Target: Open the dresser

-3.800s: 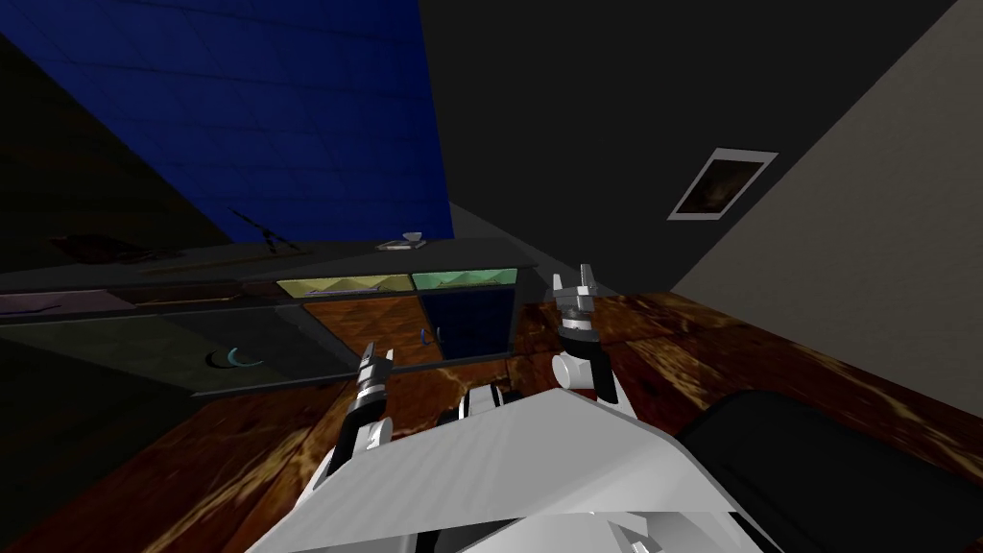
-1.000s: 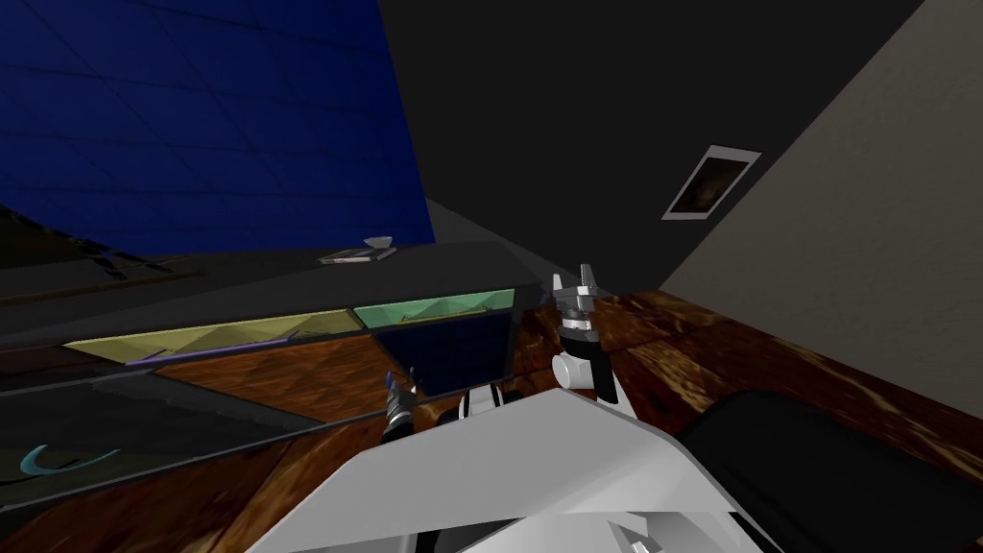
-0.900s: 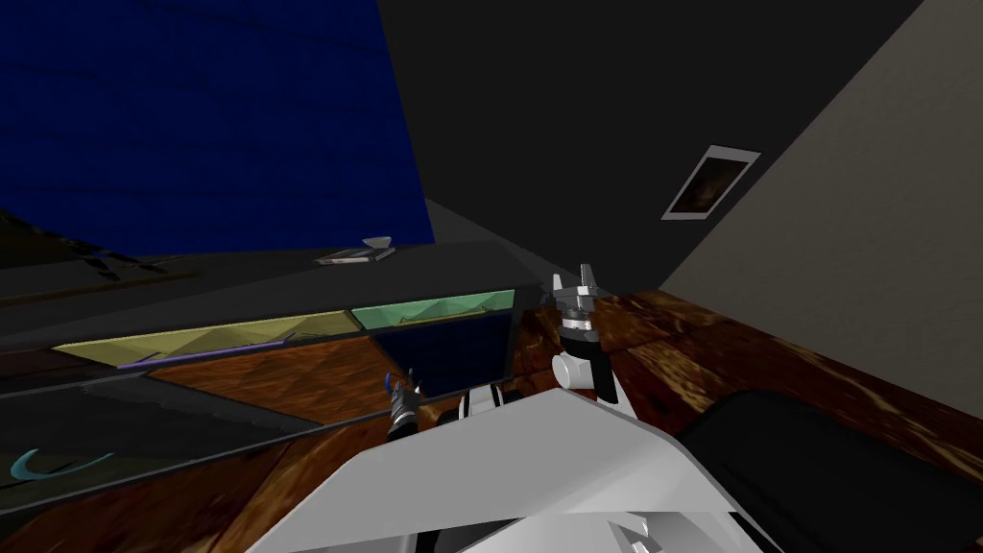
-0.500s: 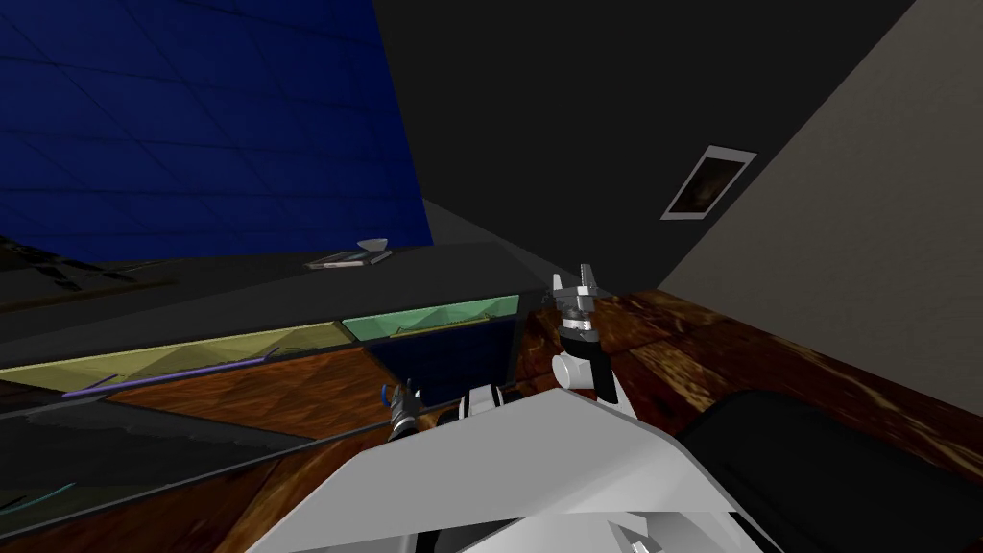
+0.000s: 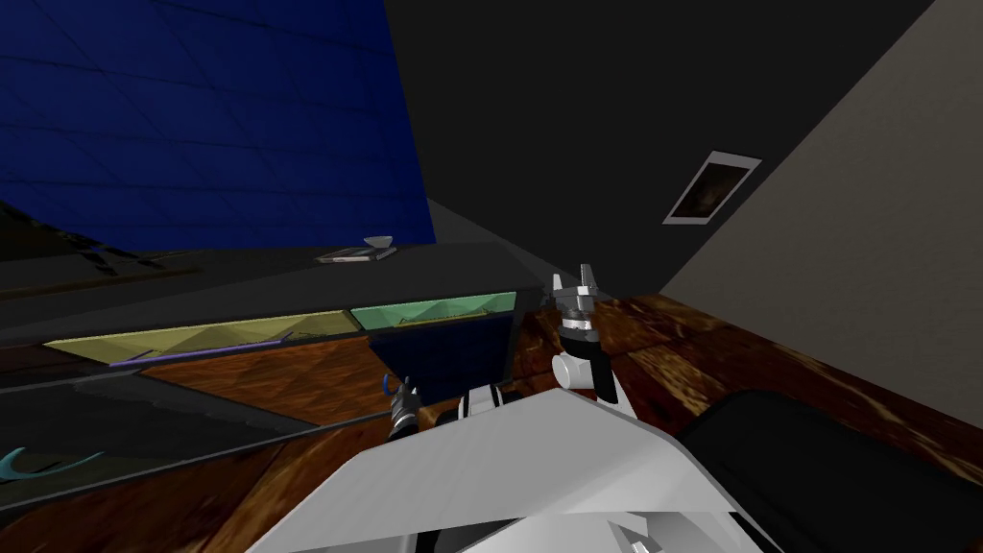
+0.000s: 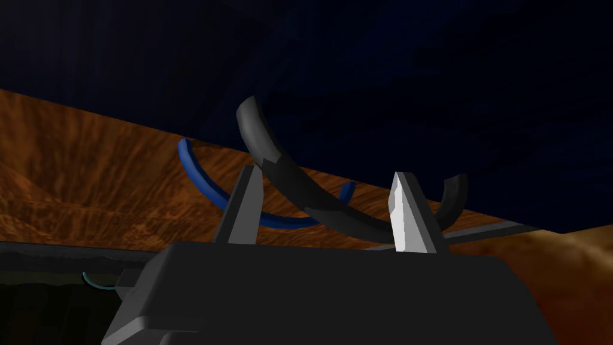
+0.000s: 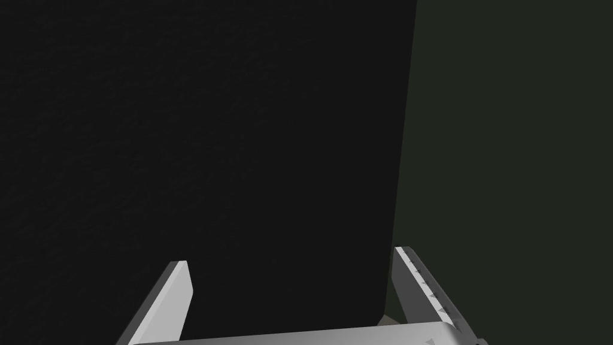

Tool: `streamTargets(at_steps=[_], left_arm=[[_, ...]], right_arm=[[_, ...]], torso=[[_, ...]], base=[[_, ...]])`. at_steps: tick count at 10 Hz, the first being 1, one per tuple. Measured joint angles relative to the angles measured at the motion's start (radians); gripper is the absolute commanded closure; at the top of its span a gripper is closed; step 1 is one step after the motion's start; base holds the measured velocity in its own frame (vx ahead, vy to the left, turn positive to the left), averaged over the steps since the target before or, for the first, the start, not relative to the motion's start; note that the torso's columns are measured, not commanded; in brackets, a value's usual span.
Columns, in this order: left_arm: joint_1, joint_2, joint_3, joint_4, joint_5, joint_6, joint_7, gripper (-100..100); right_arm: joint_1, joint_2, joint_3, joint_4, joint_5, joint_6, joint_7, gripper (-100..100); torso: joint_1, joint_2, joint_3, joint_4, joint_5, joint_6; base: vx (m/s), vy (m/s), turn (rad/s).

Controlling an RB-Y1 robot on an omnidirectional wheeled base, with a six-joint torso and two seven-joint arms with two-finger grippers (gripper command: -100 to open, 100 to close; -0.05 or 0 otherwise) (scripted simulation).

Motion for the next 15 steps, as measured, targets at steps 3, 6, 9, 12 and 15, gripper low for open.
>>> streamTargets(at_steps=[3, 6, 9, 12, 15], left_arm=[[0.031, 0.001, 0.022, -0.035, 0.016, 0.02, -0.006, 100], [0.024, 0.011, 0.051, -0.032, 0.038, 0.011, -0.015, 100], [0.069, 0.01, 0.082, -0.105, 0.063, 0.049, -0.032, 100], [0.08, 0.017, 0.11, -0.104, 0.086, 0.039, -0.033, 100], [0.109, 0.006, 0.138, -0.137, 0.111, 0.051, -0.042, 100]], right_arm=[[0.0, 0.0, 0.0, 0.0, 0.0, 0.0, 0.0, 0], [0.0, 0.0, 0.0, 0.0, 0.0, 0.0, 0.0, 0], [0.0, 0.0, 0.0, 0.0, 0.0, 0.0, 0.0, 0], [0.0, 0.0, 0.0, 0.0, 0.0, 0.0, 0.0, 0], [0.0, 0.0, 0.0, 0.0, 0.0, 0.0, 0.0, 0]], torso=[[0.008, -0.001, -0.001, 0.003, 0.004, 0.009], [0.002, 0.004, 0.003, 0.001, 0.003, 0.001], [0.003, 0.005, 0.003, 0.004, 0.0, 0.003], [0.004, 0.002, 0.001, 0.004, -0.001, 0.003], [0.002, 0.001, 0.0, 0.001, 0.002, 0.002]], base=[[-0.036, -0.048, 0.026], [-0.045, -0.143, 0.121], [-0.076, -0.136, 0.102], [-0.064, -0.131, 0.095], [-0.027, -0.155, 0.099]])
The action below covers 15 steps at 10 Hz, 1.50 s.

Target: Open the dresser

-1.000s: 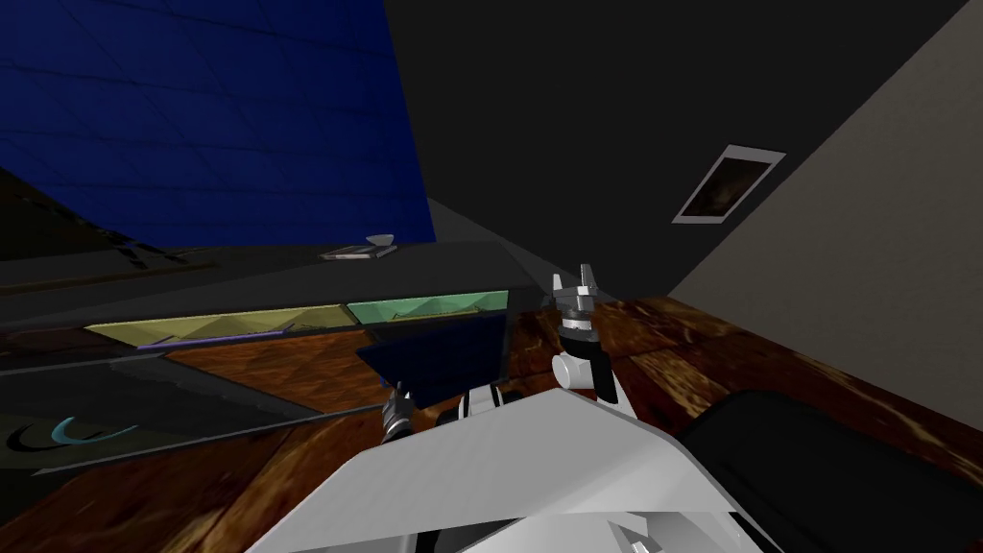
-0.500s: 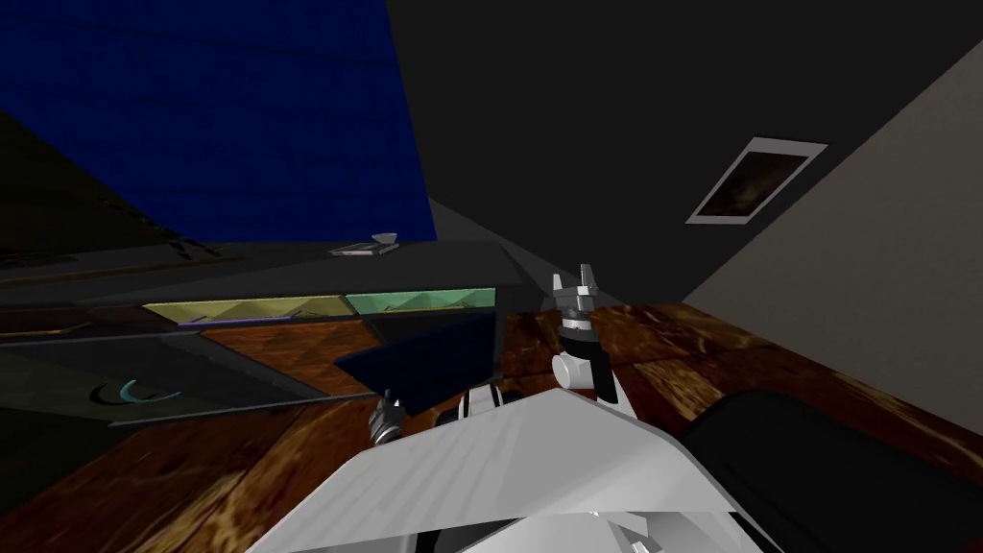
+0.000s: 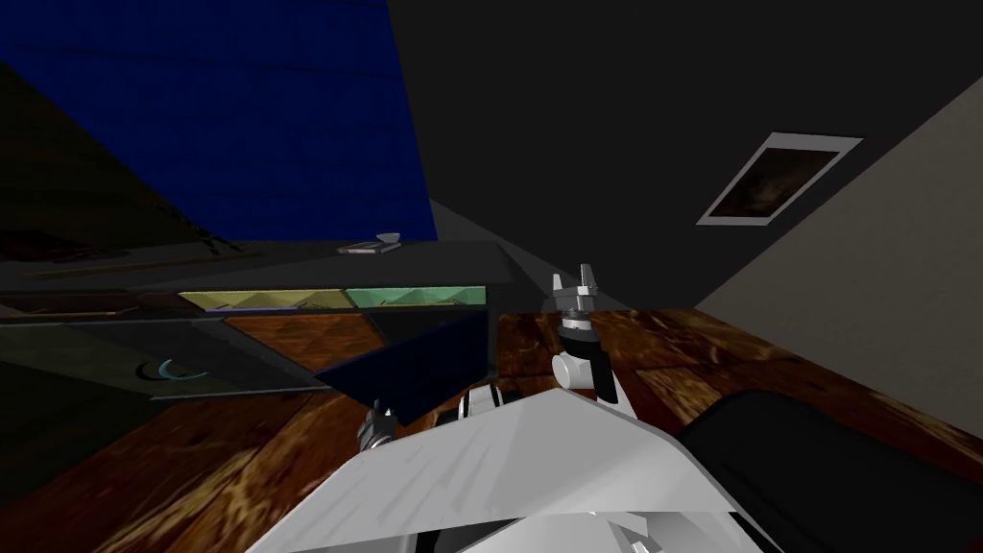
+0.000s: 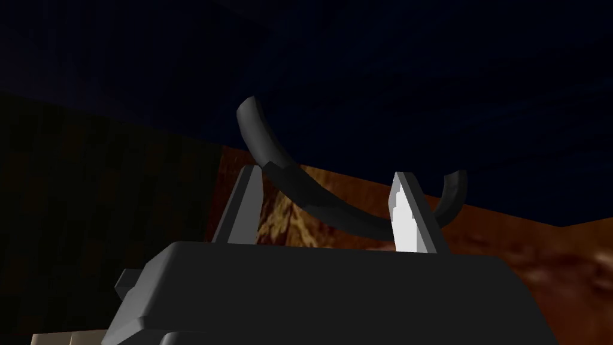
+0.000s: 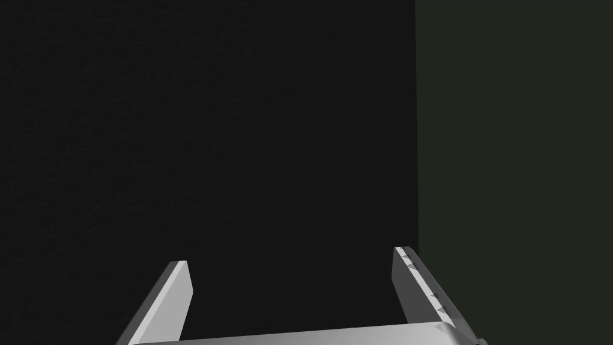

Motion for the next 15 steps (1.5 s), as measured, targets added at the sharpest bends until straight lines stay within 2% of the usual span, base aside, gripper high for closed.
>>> streamTargets(at_steps=[1, 2, 4, 5, 7, 9, 10, 11, 12, 13, 15], left_arm=[[0.02, 0.0, 0.019, -0.024, 0.016, 0.001, -0.004, 100], [0.033, 0.008, 0.033, -0.019, 0.031, -0.004, 0.004, 100], [0.08, -0.001, 0.065, -0.061, 0.059, 0.003, 0.001, 100], [0.082, 0.002, 0.076, -0.045, 0.07, -0.015, 0.007, 100], [0.107, -0.011, 0.108, -0.069, 0.096, -0.021, -0.007, 100], [0.123, -0.016, 0.122, -0.065, 0.111, -0.036, -0.001, 100], [0.127, -0.013, 0.13, -0.048, 0.126, -0.051, 0.01, 100], [0.167, -0.034, 0.153, -0.107, 0.147, -0.035, -0.004, 100], [0.185, -0.035, 0.161, -0.119, 0.157, -0.029, -0.004, 100], [0.181, -0.031, 0.164, -0.097, 0.161, -0.039, 0.006, 100], [0.206, -0.031, 0.186, -0.105, 0.191, -0.052, 0.013, 100]], right_arm=[[0.0, 0.0, 0.0, 0.0, 0.0, 0.0, 0.0, 0], [0.0, 0.0, 0.0, 0.0, 0.0, 0.0, 0.0, 0], [0.0, 0.0, 0.0, 0.0, 0.0, 0.0, 0.0, 0], [0.0, 0.0, 0.0, 0.0, 0.0, 0.0, 0.0, 0], [0.0, 0.0, 0.0, 0.0, 0.0, 0.0, 0.0, 0], [0.0, 0.0, 0.0, 0.0, 0.0, 0.0, 0.0, 0], [0.0, 0.0, 0.0, 0.0, 0.0, 0.0, 0.0, 0], [0.0, 0.0, 0.0, 0.0, 0.0, 0.0, 0.0, 0], [0.0, 0.0, 0.0, 0.0, 0.0, 0.0, 0.0, 0], [0.0, 0.0, 0.0, 0.0, 0.0, 0.0, 0.0, 0], [0.0, 0.0, 0.0, 0.0, 0.0, 0.0, 0.0, 0]], torso=[[-0.004, 0.003, 0.001, 0.0, 0.0, 0.0], [0.0, 0.001, 0.001, 0.0, 0.001, 0.001], [0.003, 0.0, 0.0, 0.002, -0.001, 0.004], [0.003, 0.0, 0.001, 0.001, 0.0, 0.003], [0.002, 0.002, 0.001, 0.001, -0.001, 0.001], [0.006, -0.001, -0.001, 0.001, -0.001, 0.004], [0.004, -0.004, -0.002, -0.002, 0.001, 0.0], [0.0, -0.003, -0.003, -0.002, 0.0, 0.0], [0.002, -0.001, -0.001, -0.001, 0.0, 0.004], [0.007, -0.002, -0.001, 0.0, 0.001, 0.007], [0.0, -0.001, -0.001, -0.003, 0.001, -0.002]], base=[[-0.016, -0.263, 0.158], [-0.01, -0.216, 0.116], [-0.028, -0.198, 0.103], [-0.027, -0.18, 0.097], [-0.034, -0.189, 0.08], [0.007, -0.126, 0.068], [0.071, -0.226, 0.128], [0.033, -0.181, 0.087], [-0.002, -0.086, 0.026], [0.027, -0.133, 0.022], [0.049, -0.222, 0.11]])
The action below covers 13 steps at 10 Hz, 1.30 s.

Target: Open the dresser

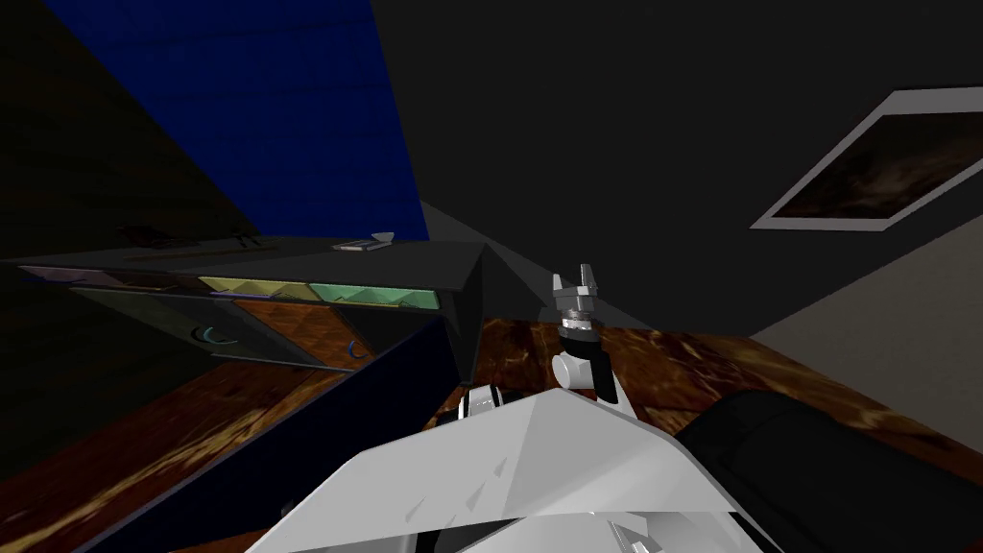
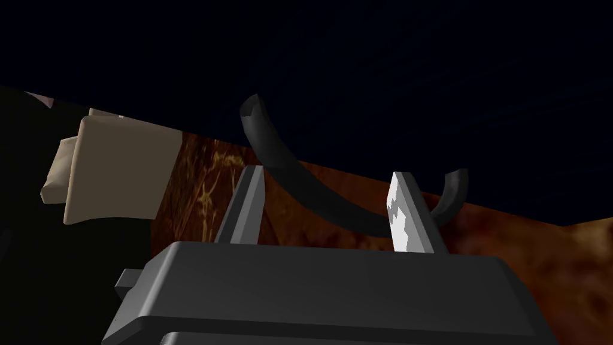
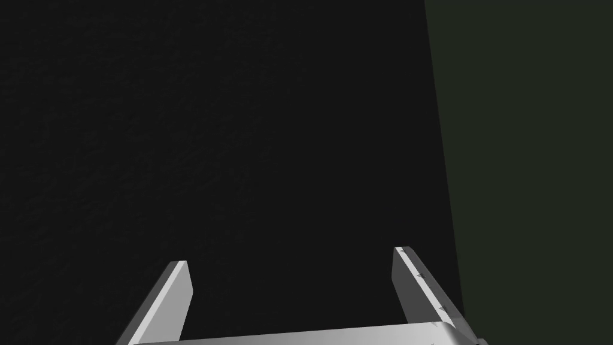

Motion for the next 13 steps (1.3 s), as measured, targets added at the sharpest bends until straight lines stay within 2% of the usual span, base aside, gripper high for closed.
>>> streamTargets(at_steps=[2, 3, 4, 5, 8, 9, 10, 13], left_arm=[[0.028, -0.005, 0.033, -0.014, 0.036, -0.002, -0.004, 100], [0.025, 0.0, 0.039, 0.028, 0.048, -0.03, 0.013, -100], [0.03, 0.004, 0.043, 0.026, 0.053, -0.021, 0.017, -100], [0.021, 0.027, 0.045, 0.041, 0.054, -0.003, 0.025, -100], [0.046, 0.045, 0.055, -0.021, 0.058, 0.044, 0.022, -100], [0.053, 0.066, 0.06, -0.036, 0.061, 0.072, 0.027, -100], [0.042, 0.098, 0.063, -0.016, 0.064, 0.088, 0.042, -100], [0.068, 0.118, 0.083, -0.092, 0.075, 0.163, 0.031, -100]], right_arm=[[0.0, 0.0, 0.0, 0.0, 0.0, 0.0, 0.0, 0], [0.0, 0.0, 0.0, 0.0, 0.0, 0.0, 0.0, 0], [0.0, 0.0, 0.0, 0.0, 0.0, 0.0, 0.0, 0], [0.0, 0.0, 0.0, 0.0, 0.0, 0.0, 0.0, 0], [0.0, 0.0, 0.0, 0.0, 0.0, 0.0, 0.0, 0], [0.0, 0.0, 0.0, 0.0, 0.0, 0.0, 0.0, 0], [0.0, 0.0, 0.0, 0.0, 0.0, 0.0, 0.0, 0], [0.0, 0.0, 0.0, 0.0, 0.0, 0.0, 0.0, 0]], torso=[[-0.001, 0.002, 0.0, 0.001, -0.002, 0.002], [0.005, 0.0, 0.0, 0.0, 0.0, 0.003], [0.01, -0.001, 0.0, 0.002, -0.001, 0.005], [0.012, -0.001, 0.001, 0.004, -0.001, 0.006], [0.008, 0.0, 0.002, 0.003, 0.004, 0.003], [0.005, 0.0, 0.002, 0.002, 0.003, 0.003], [0.004, -0.001, 0.002, 0.002, 0.003, 0.004], [0.008, 0.0, 0.003, 0.003, 0.004, 0.003]], base=[[0.042, -0.214, 0.088], [0.024, -0.131, 0.051], [0.006, -0.098, 0.029], [0.008, -0.04, -0.002], [0.01, -0.029, 0.012], [0.025, -0.112, 0.04], [0.013, -0.089, 0.008], [0.013, -0.094, 0.026]])
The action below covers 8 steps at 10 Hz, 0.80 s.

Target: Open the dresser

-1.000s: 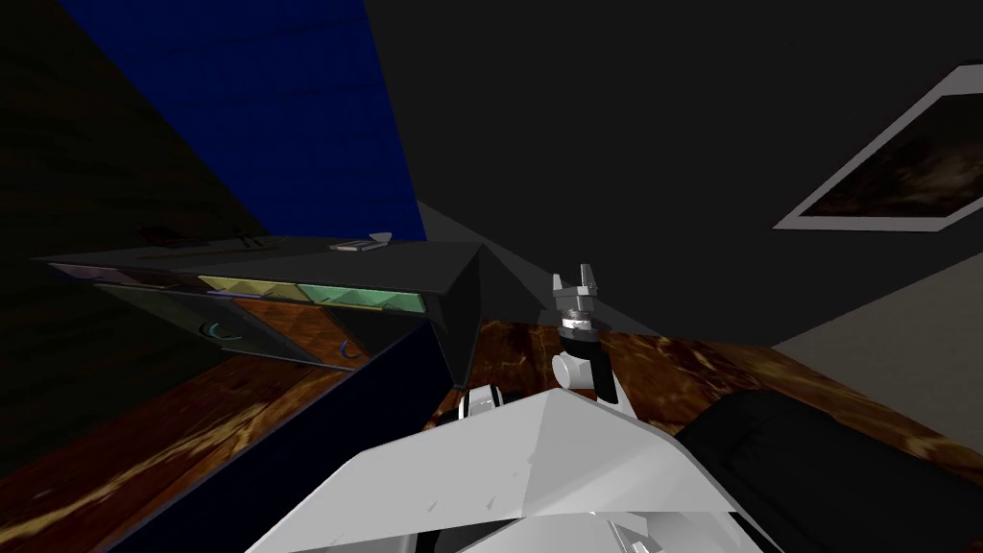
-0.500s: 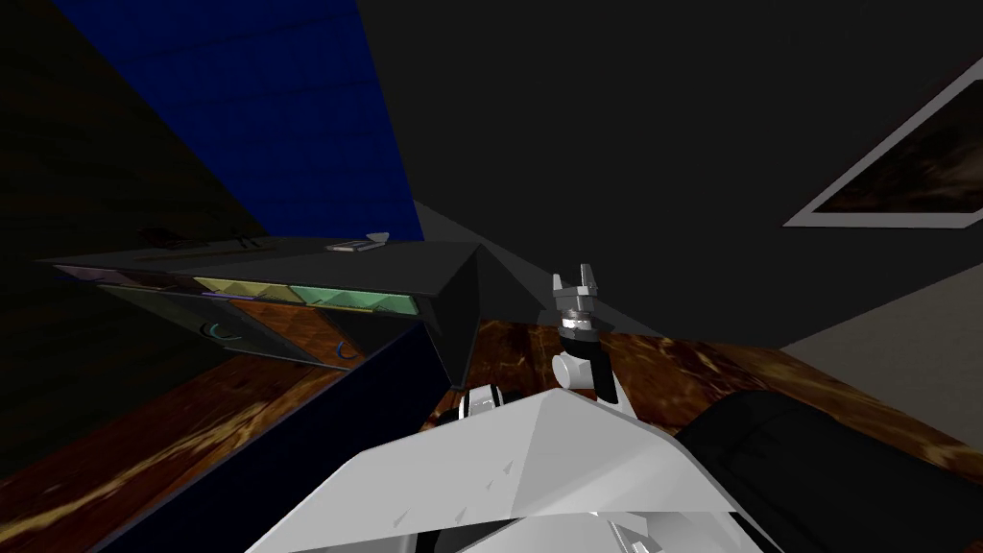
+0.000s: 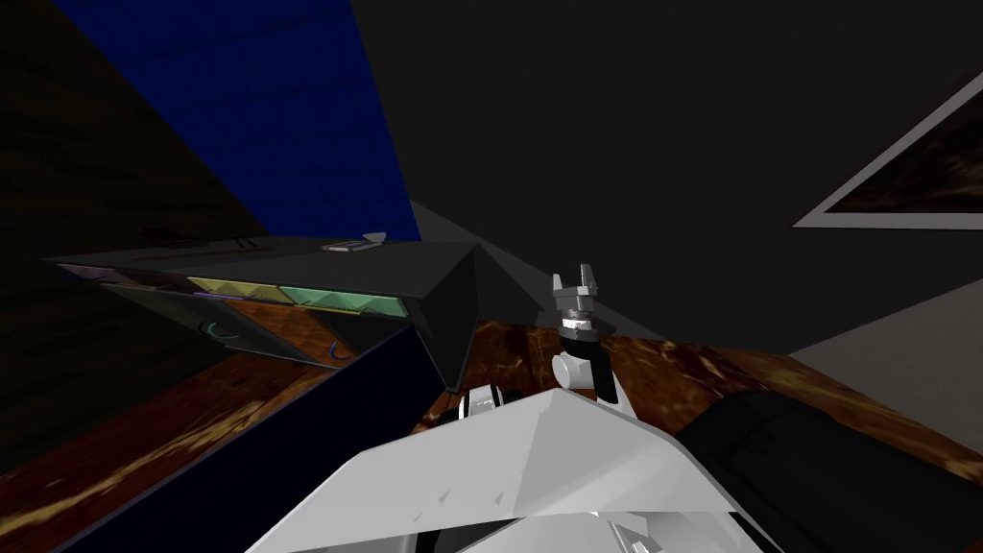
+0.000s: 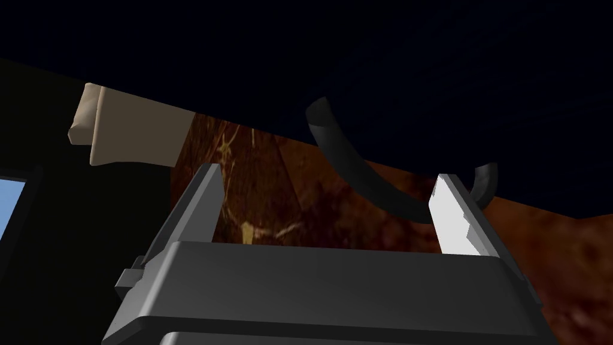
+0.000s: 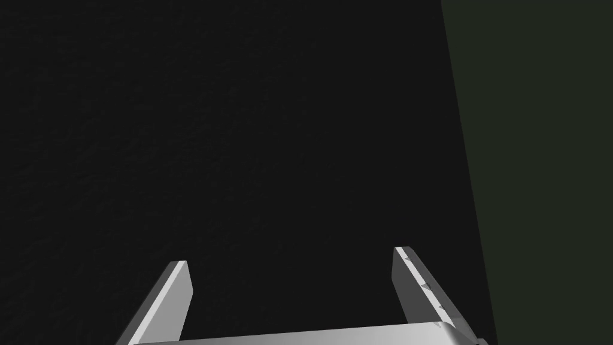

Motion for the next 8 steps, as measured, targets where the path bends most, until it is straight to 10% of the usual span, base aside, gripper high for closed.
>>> streamTargets(at_steps=[3, 4, 8], left_arm=[[0.028, 0.061, 0.016, -0.055, 0.012, 0.088, 0.019, -100], [0.03, 0.063, 0.017, -0.059, 0.012, 0.095, 0.02, 0], [0.03, 0.062, 0.017, -0.058, 0.012, 0.095, 0.02, 0]], right_arm=[[0.0, 0.0, 0.0, 0.0, 0.0, 0.0, 0.0, 0], [0.0, 0.0, 0.0, 0.0, 0.0, 0.0, 0.0, 0], [0.0, 0.0, 0.0, 0.0, 0.0, 0.0, 0.0, 0]], torso=[[-0.001, 0.0, 0.0, 0.0, 0.0, 0.0], [0.003, 0.0, 0.0, 0.0, 0.001, 0.0], [0.0, 0.0, 0.0, 0.0, 0.0, 0.0]], base=[[0.009, -0.097, 0.025], [0.001, -0.013, -0.001], [0.0, -0.001, 0.0]])
